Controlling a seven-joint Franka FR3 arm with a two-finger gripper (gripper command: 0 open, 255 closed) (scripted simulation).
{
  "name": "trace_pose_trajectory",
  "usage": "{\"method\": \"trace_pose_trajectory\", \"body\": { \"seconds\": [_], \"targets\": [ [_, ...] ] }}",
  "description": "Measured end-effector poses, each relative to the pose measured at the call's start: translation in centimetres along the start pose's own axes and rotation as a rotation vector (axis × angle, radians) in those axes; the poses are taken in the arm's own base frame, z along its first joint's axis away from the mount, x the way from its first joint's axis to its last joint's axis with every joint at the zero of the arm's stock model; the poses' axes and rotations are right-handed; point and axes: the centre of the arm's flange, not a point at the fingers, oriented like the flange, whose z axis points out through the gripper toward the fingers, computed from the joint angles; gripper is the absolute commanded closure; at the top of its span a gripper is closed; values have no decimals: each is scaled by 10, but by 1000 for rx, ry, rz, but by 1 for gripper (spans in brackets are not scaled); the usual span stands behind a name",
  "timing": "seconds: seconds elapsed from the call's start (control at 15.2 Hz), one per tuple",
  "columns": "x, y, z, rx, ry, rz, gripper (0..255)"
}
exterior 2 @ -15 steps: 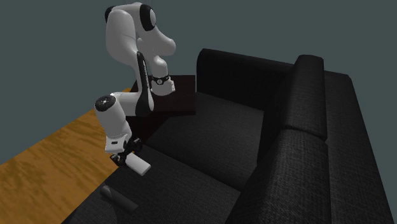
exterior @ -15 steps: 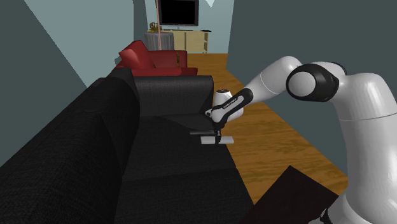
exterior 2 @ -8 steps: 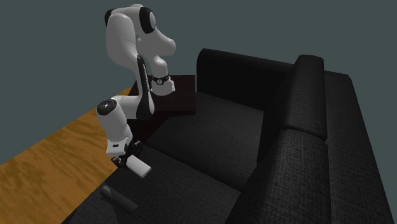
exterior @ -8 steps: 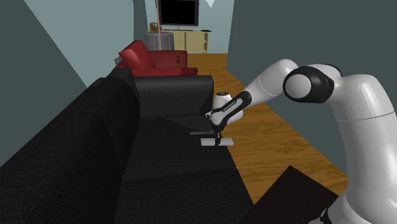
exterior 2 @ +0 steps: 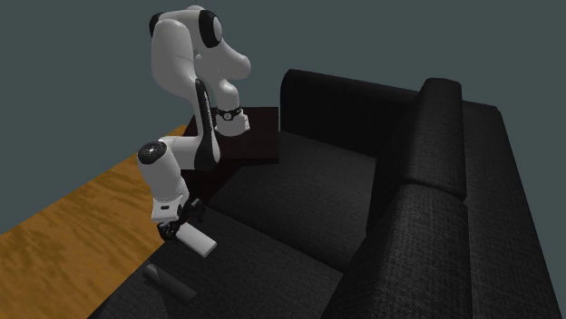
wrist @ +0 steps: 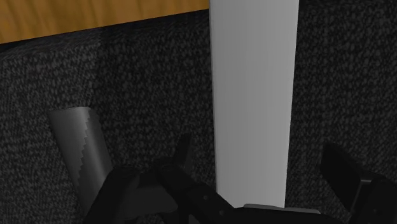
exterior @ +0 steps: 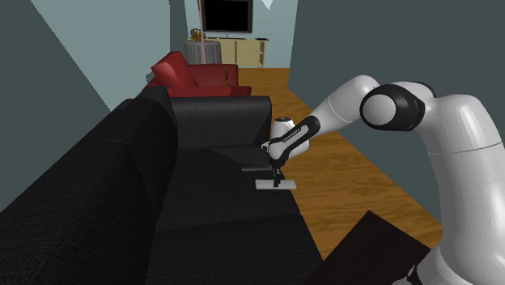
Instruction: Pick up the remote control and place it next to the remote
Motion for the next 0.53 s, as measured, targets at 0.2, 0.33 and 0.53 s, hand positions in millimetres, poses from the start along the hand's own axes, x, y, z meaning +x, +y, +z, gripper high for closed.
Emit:
{"method": "trace_pose_trajectory", "body": {
  "seconds": [0.2, 0.33, 0.53],
  "targets": [
    [1, 1, -27, 0, 0, 0, 0],
    [1, 1, -44, -1, 1, 0, 0],
    [0, 0, -49, 0, 0, 0, 0]
  ]
}}
